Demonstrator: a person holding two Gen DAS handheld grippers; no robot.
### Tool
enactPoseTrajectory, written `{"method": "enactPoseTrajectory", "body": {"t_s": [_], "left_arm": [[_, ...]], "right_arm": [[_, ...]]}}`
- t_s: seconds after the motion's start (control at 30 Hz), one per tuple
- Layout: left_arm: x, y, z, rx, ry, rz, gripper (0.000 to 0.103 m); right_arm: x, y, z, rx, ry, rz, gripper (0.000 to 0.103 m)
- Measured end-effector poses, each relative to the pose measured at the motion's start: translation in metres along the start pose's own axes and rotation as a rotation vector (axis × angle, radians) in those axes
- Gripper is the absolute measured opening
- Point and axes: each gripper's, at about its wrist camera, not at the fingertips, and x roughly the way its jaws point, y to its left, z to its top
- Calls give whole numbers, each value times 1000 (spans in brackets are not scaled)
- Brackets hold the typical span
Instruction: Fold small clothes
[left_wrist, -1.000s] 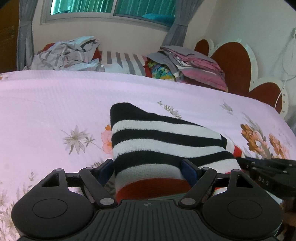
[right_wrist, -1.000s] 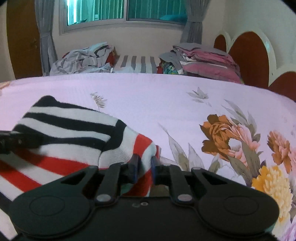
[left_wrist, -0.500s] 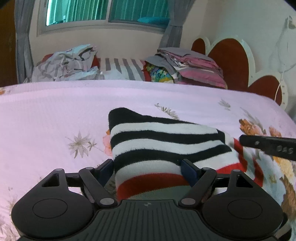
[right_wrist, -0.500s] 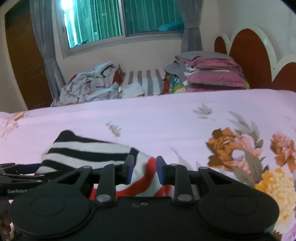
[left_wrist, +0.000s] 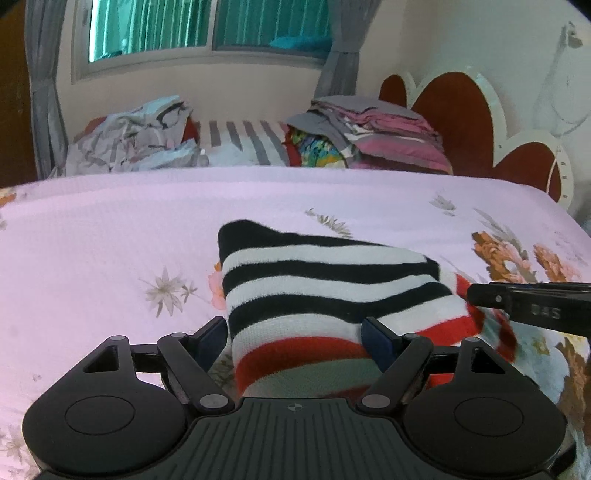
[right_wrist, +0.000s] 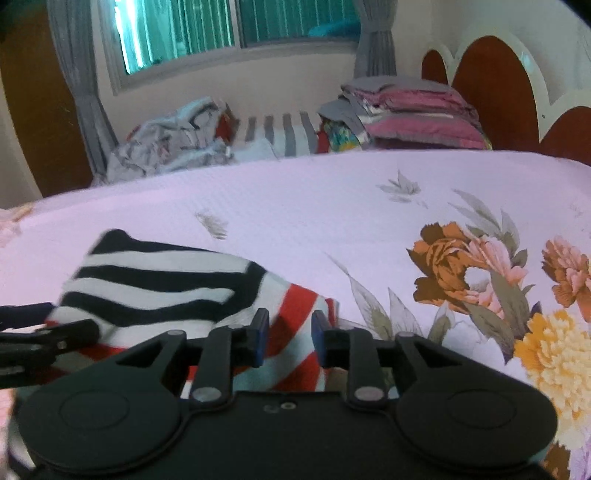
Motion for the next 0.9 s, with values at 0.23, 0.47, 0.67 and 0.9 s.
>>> {"method": "enactPoseTrajectory", "body": {"t_s": [0.23,0.47,0.67,0.9], "left_arm": [[-27,-6,-13,-10,-11,-49,79],[-25,6,-44,-81,48,-84,79],[-32,7,-45,-112,65,-77,81],[-58,10,-60,-120,78,-113,81]], "right_arm": [[-41,14,-21,-29,-39,56,26],[-32,16,-46,-90,11,6,18],[-49,13,-45,-56,4,19,21],[-99,14,-69,-61,-8,42,24]]}}
